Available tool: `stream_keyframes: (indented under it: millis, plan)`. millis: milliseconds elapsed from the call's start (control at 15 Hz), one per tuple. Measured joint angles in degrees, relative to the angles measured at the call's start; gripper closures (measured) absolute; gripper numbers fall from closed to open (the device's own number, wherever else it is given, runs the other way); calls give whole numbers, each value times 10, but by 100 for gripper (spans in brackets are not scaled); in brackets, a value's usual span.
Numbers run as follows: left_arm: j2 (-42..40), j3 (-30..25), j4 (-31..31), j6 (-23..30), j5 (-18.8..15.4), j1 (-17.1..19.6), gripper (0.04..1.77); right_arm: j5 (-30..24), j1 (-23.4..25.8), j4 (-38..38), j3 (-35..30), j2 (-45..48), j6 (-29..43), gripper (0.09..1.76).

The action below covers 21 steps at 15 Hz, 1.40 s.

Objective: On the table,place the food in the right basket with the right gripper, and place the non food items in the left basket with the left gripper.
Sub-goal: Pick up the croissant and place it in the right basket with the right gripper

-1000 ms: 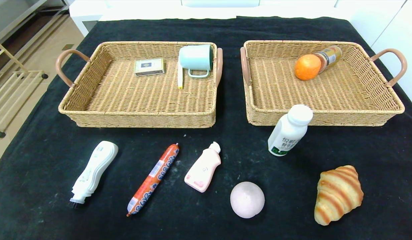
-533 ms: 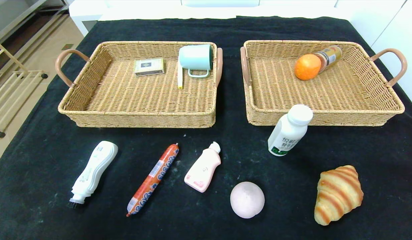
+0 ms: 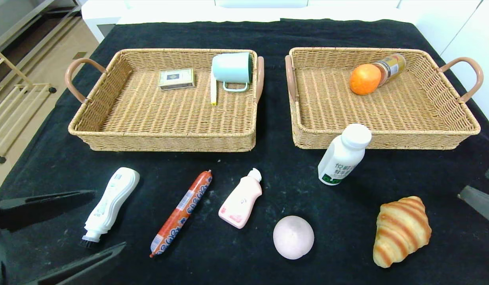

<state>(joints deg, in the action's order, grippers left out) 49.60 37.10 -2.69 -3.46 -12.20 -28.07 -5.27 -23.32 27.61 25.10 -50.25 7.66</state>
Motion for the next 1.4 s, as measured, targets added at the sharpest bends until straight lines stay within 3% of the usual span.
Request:
stream_keyframes:
  millis: [400,1133,1400]
  plan:
    - [67,17,-1,1,-12,-51,9,38,-68,-1,29,-83,-8,14]
    - [73,8,-3,-9,-11,-54,9,38,-78,-6,31,-107,-23,14]
    - [74,19,-2,-12,-12,-60,9,106,-79,-72,55,-118,-27,14]
